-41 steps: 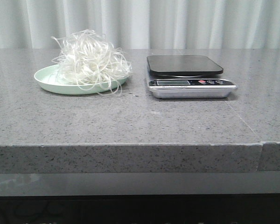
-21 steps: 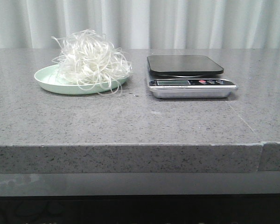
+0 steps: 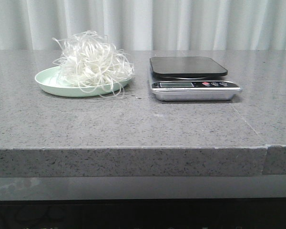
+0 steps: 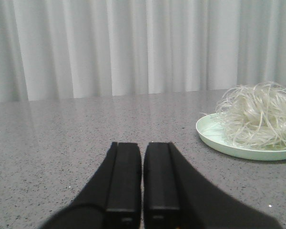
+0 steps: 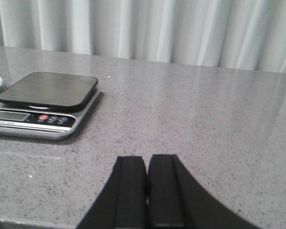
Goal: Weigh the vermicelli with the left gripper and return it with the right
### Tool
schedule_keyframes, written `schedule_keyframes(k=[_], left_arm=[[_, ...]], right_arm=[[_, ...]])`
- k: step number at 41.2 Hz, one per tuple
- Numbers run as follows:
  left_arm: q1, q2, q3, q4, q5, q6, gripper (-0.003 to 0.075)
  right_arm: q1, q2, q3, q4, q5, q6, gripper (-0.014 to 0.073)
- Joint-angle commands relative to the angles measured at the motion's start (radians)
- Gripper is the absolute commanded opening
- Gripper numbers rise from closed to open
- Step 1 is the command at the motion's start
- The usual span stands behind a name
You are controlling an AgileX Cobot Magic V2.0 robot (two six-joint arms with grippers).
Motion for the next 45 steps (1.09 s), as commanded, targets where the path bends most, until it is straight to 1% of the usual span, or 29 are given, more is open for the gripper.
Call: schedule_keyframes(k=[1, 6, 10, 45], left_arm=[[0.001, -0.020, 0.008, -0.008, -0.083, -0.006, 0.0141], [0.001, -0.020, 0.008, -0.008, -0.083, -0.006, 0.0141], [0.001, -0.020, 0.008, -0.008, -0.083, -0.006, 0.0141], [0.001, -0.020, 0.008, -0.008, -0.083, -0.006, 0.0141]], right_arm=[[-0.012, -0.026, 0.044, -0.012, -0.163, 0.002, 0.0151], [-0.014, -0.025, 0.106, -0.003, -0.221, 0.015, 0.0151], [-0.026, -0.025, 0.103, 0.017, -0.206, 0.016, 0.0151], [-0.028, -0.025, 0.103, 0.017, -0.202, 0.016, 0.0151]])
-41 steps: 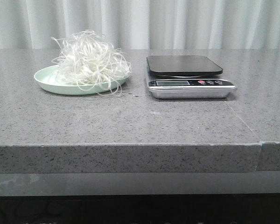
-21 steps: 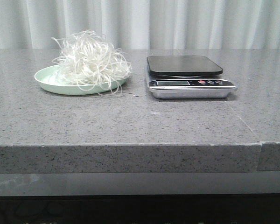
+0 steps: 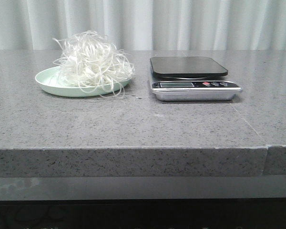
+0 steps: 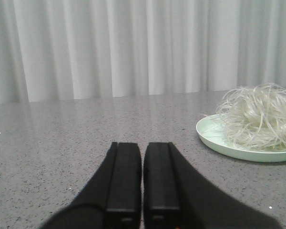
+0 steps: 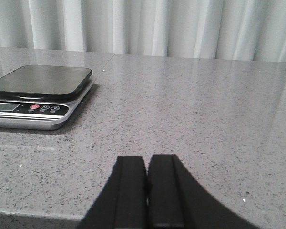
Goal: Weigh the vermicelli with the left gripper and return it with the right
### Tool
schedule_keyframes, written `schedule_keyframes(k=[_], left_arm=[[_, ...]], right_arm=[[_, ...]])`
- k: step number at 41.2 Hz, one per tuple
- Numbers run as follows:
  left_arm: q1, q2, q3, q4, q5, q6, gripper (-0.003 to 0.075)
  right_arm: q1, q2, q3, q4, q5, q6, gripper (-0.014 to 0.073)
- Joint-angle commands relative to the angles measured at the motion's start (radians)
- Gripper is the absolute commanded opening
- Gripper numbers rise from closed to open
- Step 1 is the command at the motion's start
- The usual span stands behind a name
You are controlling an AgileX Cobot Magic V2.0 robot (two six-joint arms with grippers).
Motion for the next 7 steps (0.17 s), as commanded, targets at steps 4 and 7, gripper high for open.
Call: schedule_keyframes(k=[4, 7], left_arm=[[0.001, -0.020, 0.008, -0.008, -0.079, -0.006, 0.0141], [0.001, -0.020, 0.008, -0.008, -0.079, -0.006, 0.0141]], right_arm=[[-0.004, -0.015, -0.009, 0.002, -0.087, -0.004, 0.0151], [-0.004, -0.015, -0.009, 0.002, -0.087, -0.004, 0.0151]])
